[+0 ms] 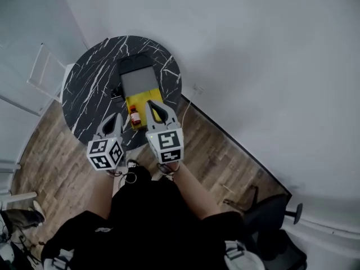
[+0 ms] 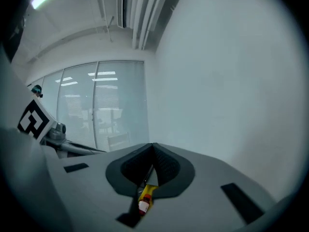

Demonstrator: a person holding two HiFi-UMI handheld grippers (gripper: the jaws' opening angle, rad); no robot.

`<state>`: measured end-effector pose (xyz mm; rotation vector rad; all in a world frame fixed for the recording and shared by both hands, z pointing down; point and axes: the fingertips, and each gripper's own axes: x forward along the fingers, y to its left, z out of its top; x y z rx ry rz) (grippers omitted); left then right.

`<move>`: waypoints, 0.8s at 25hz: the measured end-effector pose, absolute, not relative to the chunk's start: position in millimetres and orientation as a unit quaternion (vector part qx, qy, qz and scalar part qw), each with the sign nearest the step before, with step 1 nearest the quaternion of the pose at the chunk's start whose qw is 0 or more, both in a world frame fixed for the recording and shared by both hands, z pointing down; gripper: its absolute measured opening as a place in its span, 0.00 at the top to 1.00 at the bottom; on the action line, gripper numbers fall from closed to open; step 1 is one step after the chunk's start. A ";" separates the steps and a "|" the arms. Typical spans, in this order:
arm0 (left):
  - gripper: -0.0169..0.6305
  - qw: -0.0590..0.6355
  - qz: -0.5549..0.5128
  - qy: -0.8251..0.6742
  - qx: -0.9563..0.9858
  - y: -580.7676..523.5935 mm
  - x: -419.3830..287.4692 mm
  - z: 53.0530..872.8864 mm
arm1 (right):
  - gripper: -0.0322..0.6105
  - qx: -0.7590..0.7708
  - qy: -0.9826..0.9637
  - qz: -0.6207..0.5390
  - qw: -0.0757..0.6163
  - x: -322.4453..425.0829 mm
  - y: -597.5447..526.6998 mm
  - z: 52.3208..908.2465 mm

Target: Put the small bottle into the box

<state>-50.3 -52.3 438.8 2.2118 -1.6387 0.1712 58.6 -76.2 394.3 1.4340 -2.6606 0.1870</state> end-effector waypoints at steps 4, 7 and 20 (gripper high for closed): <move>0.97 0.113 0.030 -0.609 0.785 -37.5 -42.0 379.2 | 0.95 0.472 -0.881 0.006 0.020 82.0 -59.3 343.7; 0.97 0.063 0.022 -0.624 0.778 -19.8 -37.0 351.9 | 0.95 0.461 -0.887 -0.026 -0.005 90.5 -45.3 322.7; 0.97 0.011 0.023 -0.615 0.788 2.5 -7.5 317.6 | 0.96 0.457 -0.889 -0.022 -0.027 121.0 -10.6 293.1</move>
